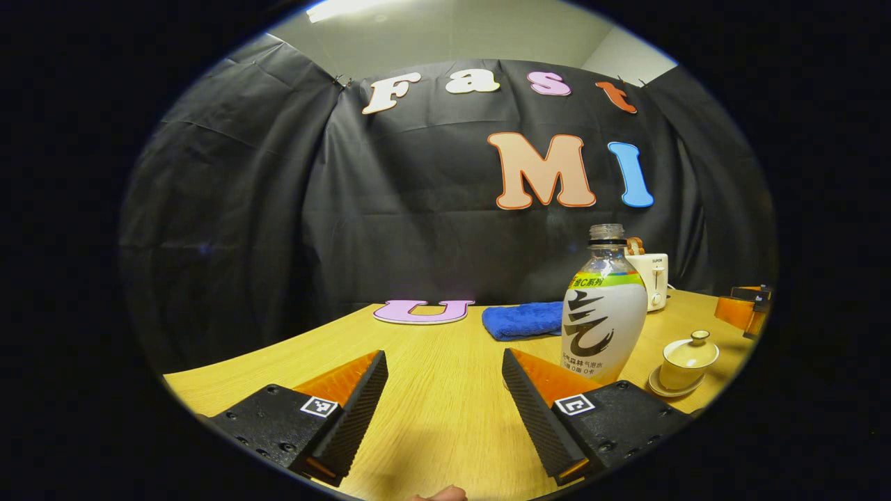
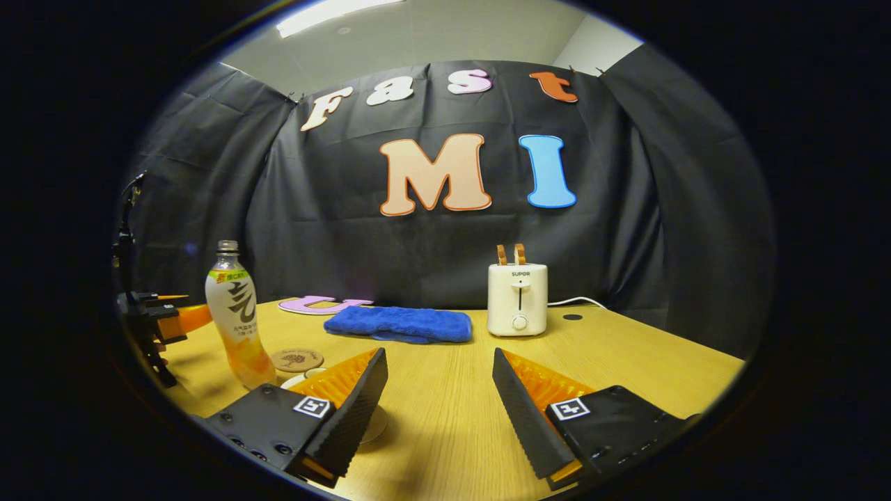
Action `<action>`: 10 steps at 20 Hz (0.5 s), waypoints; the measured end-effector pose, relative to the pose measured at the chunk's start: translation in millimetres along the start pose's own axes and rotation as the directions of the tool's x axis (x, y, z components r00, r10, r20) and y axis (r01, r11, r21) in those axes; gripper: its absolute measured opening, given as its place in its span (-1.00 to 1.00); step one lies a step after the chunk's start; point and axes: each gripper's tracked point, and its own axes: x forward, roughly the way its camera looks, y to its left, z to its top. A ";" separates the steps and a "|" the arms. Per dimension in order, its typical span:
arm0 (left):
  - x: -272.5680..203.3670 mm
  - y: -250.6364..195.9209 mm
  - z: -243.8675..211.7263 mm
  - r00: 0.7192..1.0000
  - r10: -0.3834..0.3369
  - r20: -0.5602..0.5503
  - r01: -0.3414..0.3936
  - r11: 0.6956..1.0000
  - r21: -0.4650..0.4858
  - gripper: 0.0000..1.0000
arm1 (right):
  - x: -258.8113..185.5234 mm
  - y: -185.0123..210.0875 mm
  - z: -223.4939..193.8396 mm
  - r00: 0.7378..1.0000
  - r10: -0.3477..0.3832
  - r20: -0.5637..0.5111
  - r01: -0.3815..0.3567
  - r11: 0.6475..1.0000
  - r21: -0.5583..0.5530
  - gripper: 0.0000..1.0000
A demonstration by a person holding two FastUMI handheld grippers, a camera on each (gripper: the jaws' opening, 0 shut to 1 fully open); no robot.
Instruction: Open the teacup lid with one hand, grasp the water bottle and pour water into the teacup with the other hand; after pouring, place the water bottle on the coaster and then close the teacup lid.
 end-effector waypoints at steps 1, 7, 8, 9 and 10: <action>-0.6 0.5 0.5 1.000 0.001 0.000 -0.001 1.000 0.000 0.93 | -0.2 3.5 -0.5 1.000 0.017 -0.006 -0.016 1.000 0.008 0.87; -0.2 0.5 -0.1 1.000 0.007 -0.001 -0.007 1.000 -0.001 0.93 | 1.0 28.1 9.2 0.995 0.099 -0.004 -0.098 0.995 0.009 0.87; -0.1 0.9 -0.4 1.000 0.007 -0.001 -0.007 1.000 -0.001 0.94 | 1.8 35.2 8.6 0.993 0.120 -0.012 -0.120 0.993 0.014 0.94; -0.3 0.9 -0.1 1.000 0.007 -0.001 -0.007 1.000 -0.001 0.96 | 3.1 41.1 7.5 0.990 0.137 -0.020 -0.136 0.991 0.018 0.95; -0.2 0.6 -0.4 1.000 0.007 -0.001 -0.007 1.000 -0.001 0.93 | 4.2 45.9 7.5 0.988 0.150 -0.028 -0.150 0.989 0.016 0.86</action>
